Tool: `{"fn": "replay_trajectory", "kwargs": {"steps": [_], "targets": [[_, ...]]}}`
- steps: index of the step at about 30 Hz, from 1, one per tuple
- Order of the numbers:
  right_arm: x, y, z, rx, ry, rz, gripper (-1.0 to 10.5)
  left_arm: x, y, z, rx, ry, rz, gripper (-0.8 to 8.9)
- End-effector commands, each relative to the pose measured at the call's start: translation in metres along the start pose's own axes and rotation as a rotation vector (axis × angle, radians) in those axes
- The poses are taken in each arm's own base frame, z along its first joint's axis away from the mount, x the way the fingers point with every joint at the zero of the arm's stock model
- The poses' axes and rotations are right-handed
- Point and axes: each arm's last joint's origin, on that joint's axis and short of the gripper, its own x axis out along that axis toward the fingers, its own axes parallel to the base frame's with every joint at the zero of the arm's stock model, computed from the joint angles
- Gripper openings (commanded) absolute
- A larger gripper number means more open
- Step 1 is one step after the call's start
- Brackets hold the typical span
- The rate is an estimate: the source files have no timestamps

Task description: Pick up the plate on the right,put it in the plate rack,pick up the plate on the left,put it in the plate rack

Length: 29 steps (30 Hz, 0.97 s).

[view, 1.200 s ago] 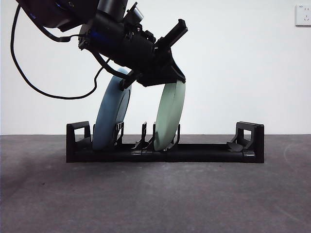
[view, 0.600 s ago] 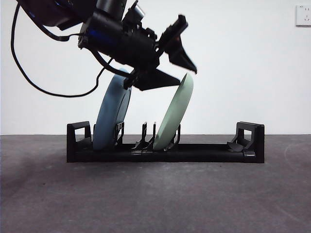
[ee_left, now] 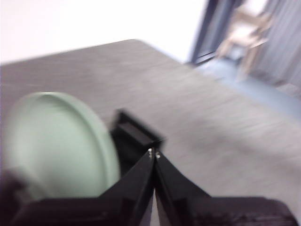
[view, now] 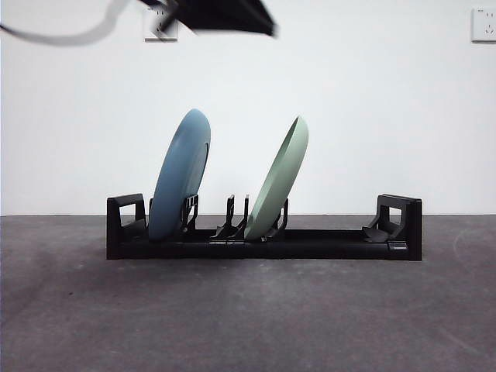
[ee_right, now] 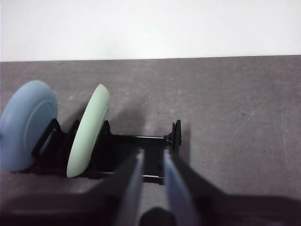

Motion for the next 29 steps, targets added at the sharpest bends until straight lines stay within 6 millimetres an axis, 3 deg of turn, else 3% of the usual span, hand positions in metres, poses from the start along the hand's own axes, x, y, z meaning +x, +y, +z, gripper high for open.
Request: {"fn": "replay_trajectory", "kwargs": {"steps": [1, 7, 13, 18, 24, 29], "targets": [[0.001, 0.0, -0.001, -0.031, 0.008, -0.001, -0.1, -0.038, -0.006, 0.007, 0.193, 0.038, 0.18, -0.08], [0.001, -0.001, -0.006, -0.073, 0.051, -0.006, -0.1, -0.122, -0.006, 0.02, 0.237, 0.015, 0.413, -0.08], [0.005, -0.002, -0.021, -0.078, 0.079, -0.007, -0.1, -0.18, 0.003, 0.008, 0.213, -0.026, 0.554, -0.08], [0.001, -0.004, -0.048, -0.044, 0.022, 0.011, -0.1, -0.198, 0.01, -0.035, 0.19, -0.02, 0.62, -0.08], [-0.006, -0.011, -0.091, -0.009, 0.016, -0.01, -0.1, -0.201, 0.012, -0.093, 0.12, -0.028, 0.601, -0.08], [-0.005, -0.014, -0.111, 0.067, 0.047, -0.03, -0.1, -0.203, 0.012, -0.108, 0.076, -0.038, 0.603, -0.04]]}}
